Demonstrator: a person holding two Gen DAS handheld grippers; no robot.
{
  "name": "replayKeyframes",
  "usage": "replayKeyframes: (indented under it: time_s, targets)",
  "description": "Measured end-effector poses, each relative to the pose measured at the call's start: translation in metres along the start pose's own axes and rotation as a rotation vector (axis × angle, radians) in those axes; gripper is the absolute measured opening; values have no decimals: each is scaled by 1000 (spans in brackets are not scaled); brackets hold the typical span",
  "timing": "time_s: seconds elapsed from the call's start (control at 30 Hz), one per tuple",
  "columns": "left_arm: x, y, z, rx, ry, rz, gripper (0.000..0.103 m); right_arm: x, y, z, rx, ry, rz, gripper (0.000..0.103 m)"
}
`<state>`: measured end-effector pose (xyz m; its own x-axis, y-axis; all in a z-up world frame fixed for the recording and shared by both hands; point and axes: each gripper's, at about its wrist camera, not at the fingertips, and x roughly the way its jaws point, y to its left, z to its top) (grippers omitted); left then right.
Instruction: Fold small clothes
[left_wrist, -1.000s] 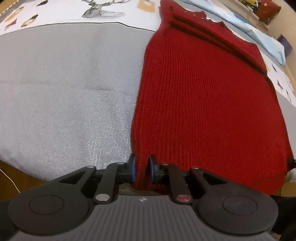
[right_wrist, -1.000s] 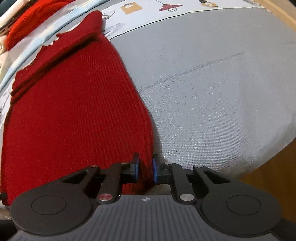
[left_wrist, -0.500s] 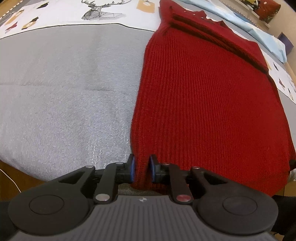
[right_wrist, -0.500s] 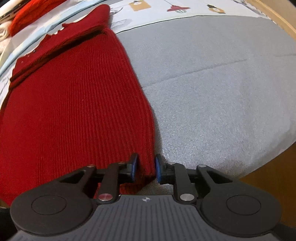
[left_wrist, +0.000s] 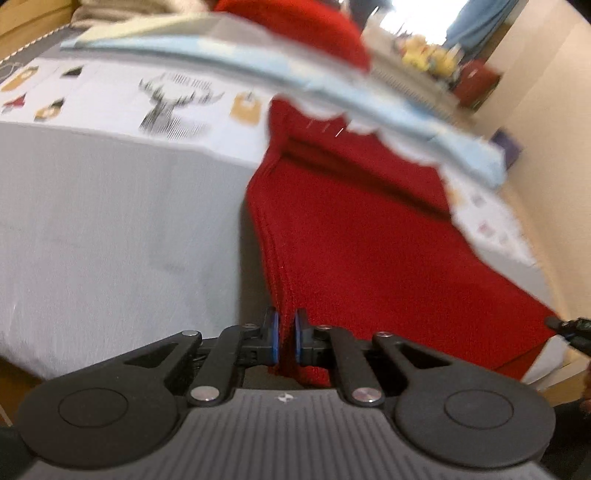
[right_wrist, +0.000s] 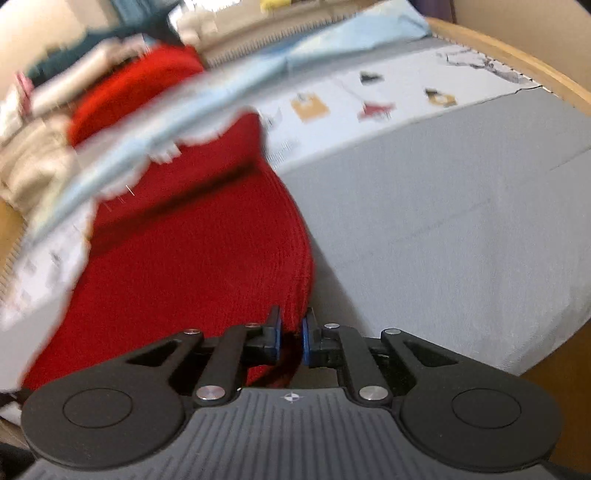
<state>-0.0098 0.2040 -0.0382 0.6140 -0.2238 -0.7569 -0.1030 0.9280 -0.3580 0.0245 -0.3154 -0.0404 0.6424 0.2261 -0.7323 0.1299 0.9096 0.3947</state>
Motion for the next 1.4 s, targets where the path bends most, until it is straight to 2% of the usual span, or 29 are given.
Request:
replayKeyframes:
  time_s: [0.2, 0.3, 0.4, 0.5, 0.57, 0.63, 0.77, 0.83, 0.87, 0.9, 0.93, 0.97, 1.0, 1.03, 1.07, 1.1, 1.13, 1.17, 1.2, 1.3, 1.4]
  targets:
    - [-96, -13, 2, 18, -119, -91, 5, -67, 13, 12, 18, -78, 157, 9]
    - [-136, -11, 1, 15, -151, -121, 5, -118, 10, 9, 28, -125, 232, 8]
    - [-148, -5, 6, -22, -152, -143, 6, -153, 1, 8, 65, -163, 269, 8]
    - [-128, -2, 23, -28, -133, -133, 6, -157, -9, 6, 119, -155, 247, 8]
    - [-96, 0, 42, -37, -103, -109, 6, -136, -10, 12, 126, -127, 223, 8]
    - [-61, 4, 65, -25, -87, -51, 6, -105, -8, 24, 121, -89, 196, 8]
    - [15, 22, 121, -45, -62, 21, 6, -27, -7, 71, 106, -32, 120, 8]
    - [42, 36, 142, -87, -86, 122, 7, 14, -7, 96, 93, -5, 107, 9]
    - [51, 43, 147, -100, -90, 150, 14, 35, -6, 108, 77, 10, 104, 13]
    - [60, 51, 146, -129, -93, 153, 23, 53, -7, 116, 59, 21, 80, 22]
    - [70, 59, 141, -173, -78, 140, 25, 68, -7, 121, 38, 14, 3, 26]
    - [80, 66, 134, -210, -38, 128, 25, 77, -7, 121, 32, -6, -62, 33]
    - [92, 71, 129, -254, 38, 129, 25, 83, -9, 117, 33, -33, -85, 34]
    - [99, 74, 125, -291, 79, 111, 25, 92, -13, 109, 40, -36, -71, 33]
    - [106, 74, 124, -300, 101, 82, 27, 103, -17, 104, 65, 29, -72, 33]
    - [111, 72, 124, -286, 116, 61, 34, 112, -22, 100, 112, 85, -63, 33]
    - [115, 70, 124, -267, 128, 46, 41, 116, -27, 95, 162, 79, -6, 34]
    - [122, 68, 124, -250, 144, 38, 52, 121, -29, 93, 180, 90, 15, 37]
    - [129, 67, 122, -240, 165, 42, 55, 128, -29, 91, 172, 117, 15, 40]
    - [152, 64, 119, -239, 228, 75, 56, 149, -25, 86, 136, 194, -14, 43]
    - [164, 59, 120, -235, 254, 63, 56, 163, -24, 83, 173, 233, 4, 46]
